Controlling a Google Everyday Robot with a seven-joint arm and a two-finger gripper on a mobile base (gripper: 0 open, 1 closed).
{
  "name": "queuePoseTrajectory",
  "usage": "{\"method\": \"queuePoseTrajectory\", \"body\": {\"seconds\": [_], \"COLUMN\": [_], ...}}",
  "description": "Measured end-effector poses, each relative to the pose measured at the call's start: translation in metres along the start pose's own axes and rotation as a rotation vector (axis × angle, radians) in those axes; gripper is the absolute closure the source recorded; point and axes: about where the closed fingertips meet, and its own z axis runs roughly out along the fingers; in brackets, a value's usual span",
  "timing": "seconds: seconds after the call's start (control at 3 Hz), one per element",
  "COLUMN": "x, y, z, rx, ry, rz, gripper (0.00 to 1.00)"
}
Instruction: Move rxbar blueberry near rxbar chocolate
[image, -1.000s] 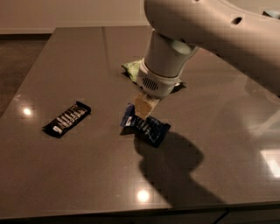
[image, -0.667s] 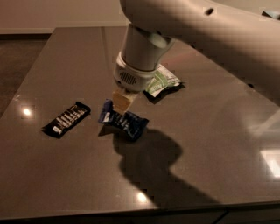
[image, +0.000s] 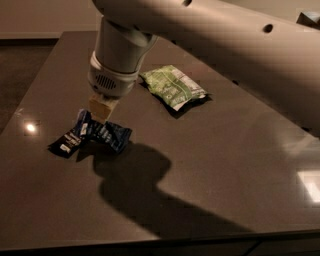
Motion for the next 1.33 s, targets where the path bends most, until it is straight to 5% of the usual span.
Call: {"method": "queuePoseTrajectory", "body": {"seconds": [0.33,1.0,1.33], "x": [-0.0018,-0.0031,-0.0033], "y": [0.0016,0.0034,0.0037], "z": [0.0007,0.0014,0.0016], "rx": [-0.001,-0.001,-0.001], "ry": [0.0,0.001,0.001], "rz": [-0.005,-0.01,-0.011], "gripper": [0.45,0.01,0.0]}}
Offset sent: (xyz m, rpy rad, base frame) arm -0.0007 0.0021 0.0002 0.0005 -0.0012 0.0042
